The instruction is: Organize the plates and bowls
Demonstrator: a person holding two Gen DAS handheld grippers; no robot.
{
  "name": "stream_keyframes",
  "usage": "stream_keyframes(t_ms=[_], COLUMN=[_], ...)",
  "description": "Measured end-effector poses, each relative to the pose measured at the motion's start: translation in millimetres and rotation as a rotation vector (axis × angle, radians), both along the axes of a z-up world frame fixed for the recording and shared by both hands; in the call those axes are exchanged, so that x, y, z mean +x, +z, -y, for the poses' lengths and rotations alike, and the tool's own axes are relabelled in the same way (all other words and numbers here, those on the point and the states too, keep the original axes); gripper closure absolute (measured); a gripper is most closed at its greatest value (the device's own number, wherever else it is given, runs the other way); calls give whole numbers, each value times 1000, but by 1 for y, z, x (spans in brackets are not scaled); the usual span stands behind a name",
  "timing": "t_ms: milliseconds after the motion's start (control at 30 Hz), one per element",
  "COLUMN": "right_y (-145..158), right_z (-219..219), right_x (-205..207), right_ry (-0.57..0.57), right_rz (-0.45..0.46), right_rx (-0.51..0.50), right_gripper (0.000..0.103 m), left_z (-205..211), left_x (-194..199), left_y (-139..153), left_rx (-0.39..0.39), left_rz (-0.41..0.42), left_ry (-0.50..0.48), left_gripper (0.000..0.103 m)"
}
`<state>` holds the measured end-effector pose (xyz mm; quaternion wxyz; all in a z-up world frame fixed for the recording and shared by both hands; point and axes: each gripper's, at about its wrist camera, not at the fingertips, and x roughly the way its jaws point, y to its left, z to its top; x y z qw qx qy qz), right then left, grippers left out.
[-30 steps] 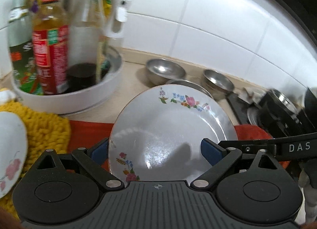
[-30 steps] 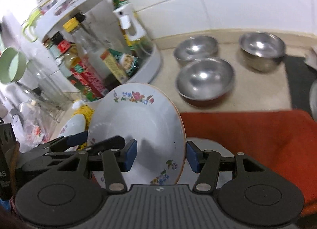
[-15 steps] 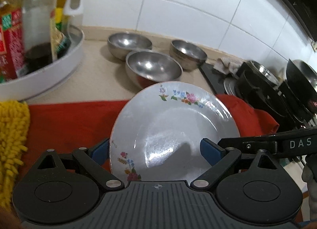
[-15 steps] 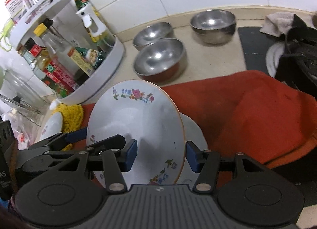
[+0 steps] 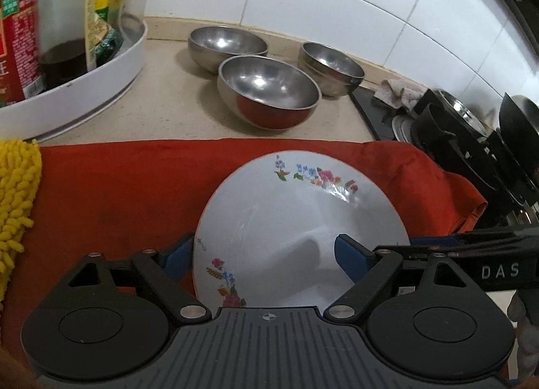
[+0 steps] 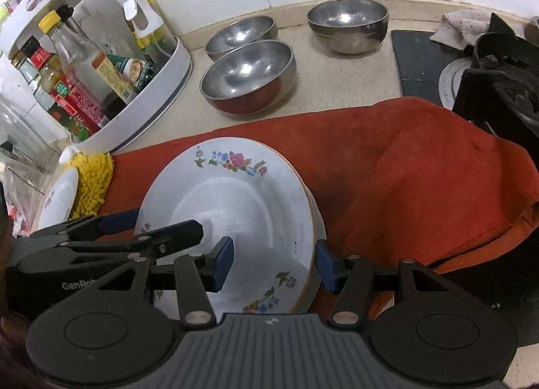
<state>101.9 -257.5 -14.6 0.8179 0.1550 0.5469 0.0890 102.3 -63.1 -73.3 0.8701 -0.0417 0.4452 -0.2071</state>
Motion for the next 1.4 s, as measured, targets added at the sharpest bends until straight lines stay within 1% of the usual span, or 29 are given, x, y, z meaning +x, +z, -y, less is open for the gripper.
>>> stream_keyframes(t_ms=[67,167,233,367,433,467,533,633,667,867,933,1033,1200,1267,1400], right_y=[0,6,7,-2,-6,-9,-12,-12,-12,-13,-14,-19,-15,-11,-4], right_z=[1,6,9,15,15,15,16,17,16,8,2,4,0,2,10], right_x=[0,-1,-1,-1,-1,-1,-1,1,1,9,14,20,21,20,22], right_ry=[10,12,13,9,19,23,19,11,12,39,60,45,54,42,18], right_rz=[5,48,58,28,12,3,-2,-9,-8,2,9,0,11,28,54], right_rx=[-1,-19,-37,-18,21,47,69,83,80,75,75,99,55,23,5], right_gripper=[54,54,54,54,54,52,51,51,51,50,50,51,51,51,51], left_z=[-2,-1,2,1,0,0,2,5,6,-4,-7,-8,-26,-35,-48], left_x=[0,-3,-4,-2,-2,-1,1,-2,-2,0,0,-2,-6,-7,-9], left_y=[1,8,10,2,-2,-4,-11,-14,-14,-12,-12,-12,-5,0,9], left_rx=[6,10,18,43,45,45,29,19,28,29,26,32,25,24,29], left_rz=[6,50,61,26,3,-9,-54,-53,-52,-64,-65,-57,-37,-23,8], left_ry=[16,21,16,42,45,40,30,13,15,78,77,75,120,143,176], left_gripper=[15,13,12,11,11,11,11,10,9,11,11,11,10,9,8])
